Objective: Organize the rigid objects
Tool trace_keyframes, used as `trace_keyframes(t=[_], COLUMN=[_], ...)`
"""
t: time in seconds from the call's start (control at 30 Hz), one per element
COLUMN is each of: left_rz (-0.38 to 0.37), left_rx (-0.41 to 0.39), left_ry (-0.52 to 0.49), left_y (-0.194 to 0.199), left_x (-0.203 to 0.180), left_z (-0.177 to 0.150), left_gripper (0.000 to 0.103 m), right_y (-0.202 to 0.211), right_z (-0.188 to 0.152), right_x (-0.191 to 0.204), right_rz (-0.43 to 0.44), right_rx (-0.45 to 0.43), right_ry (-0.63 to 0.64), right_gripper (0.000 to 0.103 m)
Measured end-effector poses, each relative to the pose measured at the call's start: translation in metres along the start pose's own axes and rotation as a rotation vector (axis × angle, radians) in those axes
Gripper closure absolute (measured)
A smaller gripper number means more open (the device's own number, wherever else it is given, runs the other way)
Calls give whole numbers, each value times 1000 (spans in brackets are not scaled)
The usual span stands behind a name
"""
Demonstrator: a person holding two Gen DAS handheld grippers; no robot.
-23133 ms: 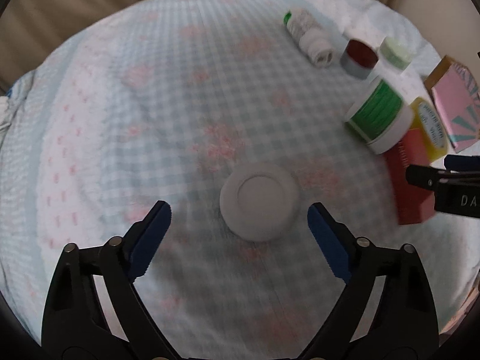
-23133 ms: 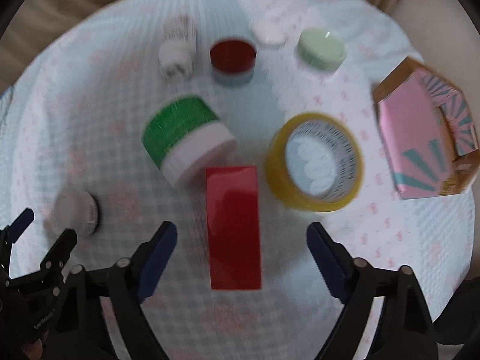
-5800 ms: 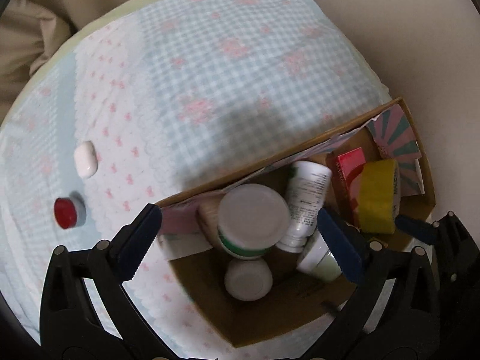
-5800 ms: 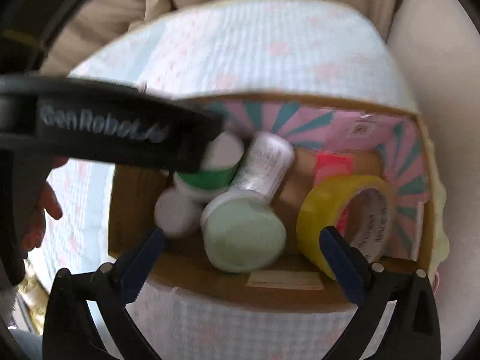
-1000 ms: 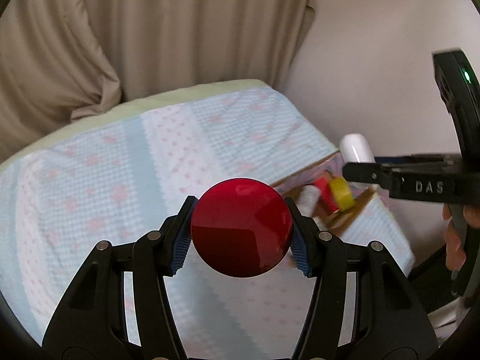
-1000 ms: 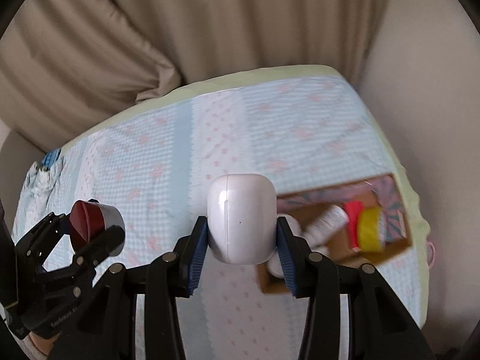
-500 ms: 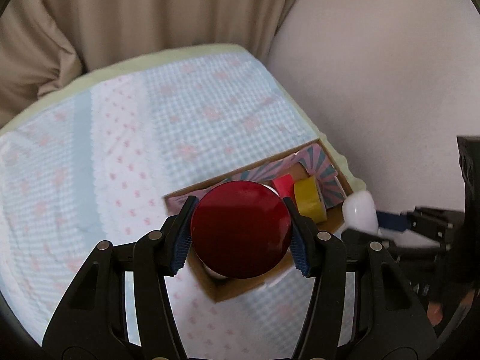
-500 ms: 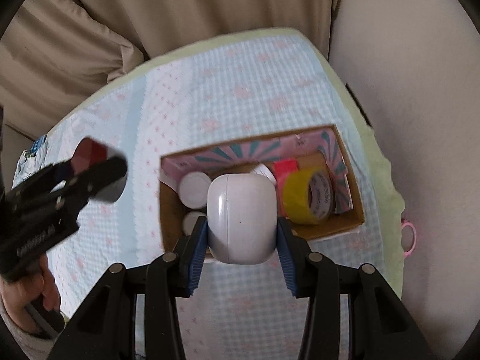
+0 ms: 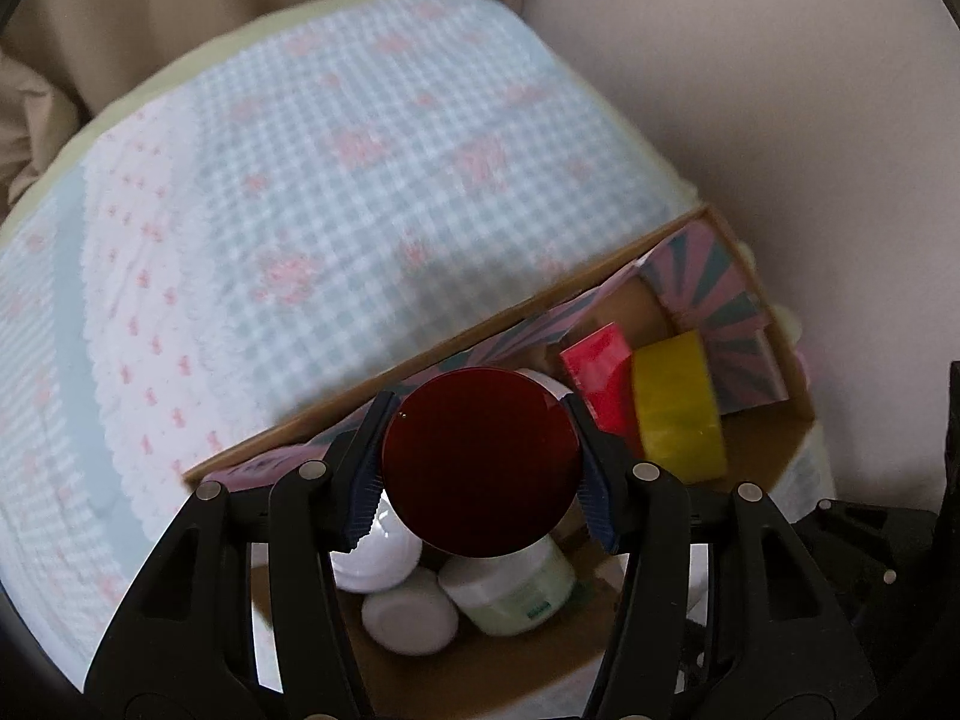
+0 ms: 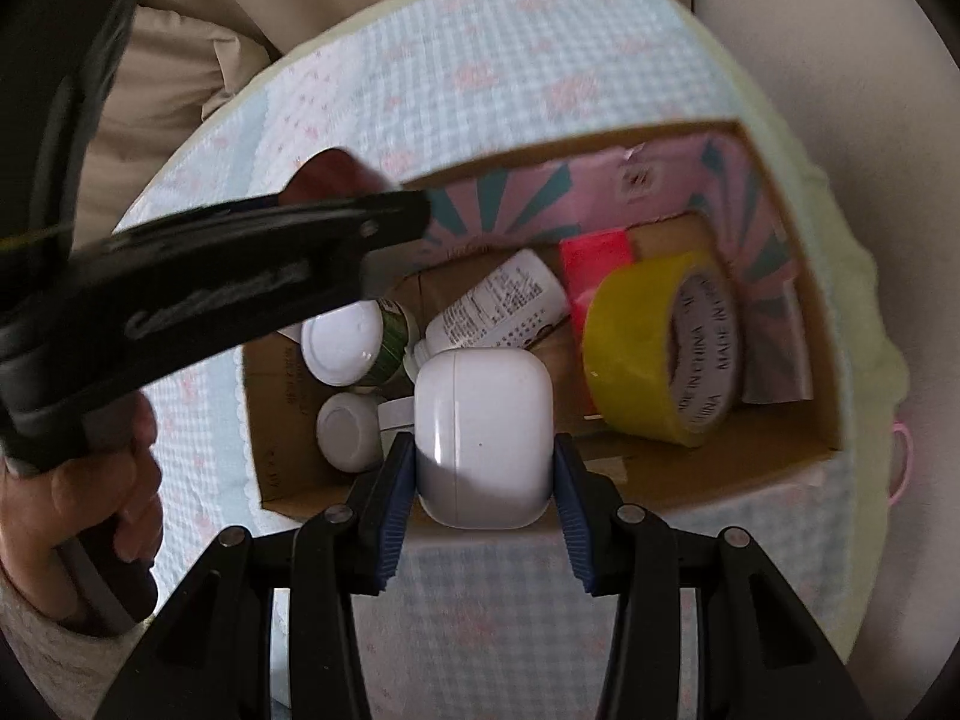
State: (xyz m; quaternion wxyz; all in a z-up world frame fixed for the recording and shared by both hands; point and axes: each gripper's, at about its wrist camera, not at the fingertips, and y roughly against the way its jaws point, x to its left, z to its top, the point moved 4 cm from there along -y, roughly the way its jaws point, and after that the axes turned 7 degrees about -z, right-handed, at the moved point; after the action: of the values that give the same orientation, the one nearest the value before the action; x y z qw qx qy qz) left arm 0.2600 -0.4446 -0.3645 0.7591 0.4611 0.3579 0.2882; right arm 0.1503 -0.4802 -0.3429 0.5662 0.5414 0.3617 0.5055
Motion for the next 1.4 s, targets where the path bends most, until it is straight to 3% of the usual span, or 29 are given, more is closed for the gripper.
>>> trace_keyframes(t=[0.4, 0.47, 0.5, 0.53, 0.57, 0.6, 0.7, 1.17, 1.4], left_rz=[30, 32, 22, -2, -19, -7, 36, 43, 46], left_rx=[108, 132, 142, 146, 140, 128, 127, 79, 21], left_ry=[-53, -53, -52, -50, -51, -59, -86, -62, -15], left_y=[-39, -41, -41, -41, -38, -35, -30, 9, 57], left_x=[4, 3, 3, 1, -1, -2, -5, -7, -4], left_z=[-1, 0, 0, -1, -2, -3, -5, -7, -18], left_gripper=[52, 40, 30, 7, 0, 0, 0, 0, 0], right_y=[-31, -30, -30, -29, -26, -25, -16, 11, 29], right_z=[2, 1, 0, -1, -2, -3, -6, -20, -28], right_x=[-5, -6, -6, -7, -7, -7, -9, -17, -12], right_rz=[17, 12, 7, -3, 0, 17, 19, 8, -17], right_rx=[35, 35, 35, 32, 21, 16, -14, -42, -72], right_ry=[-14, -8, -8, -12, -19, -23, -34, -63, -44], right_gripper=[62, 58, 42, 17, 6, 0, 0, 0, 0])
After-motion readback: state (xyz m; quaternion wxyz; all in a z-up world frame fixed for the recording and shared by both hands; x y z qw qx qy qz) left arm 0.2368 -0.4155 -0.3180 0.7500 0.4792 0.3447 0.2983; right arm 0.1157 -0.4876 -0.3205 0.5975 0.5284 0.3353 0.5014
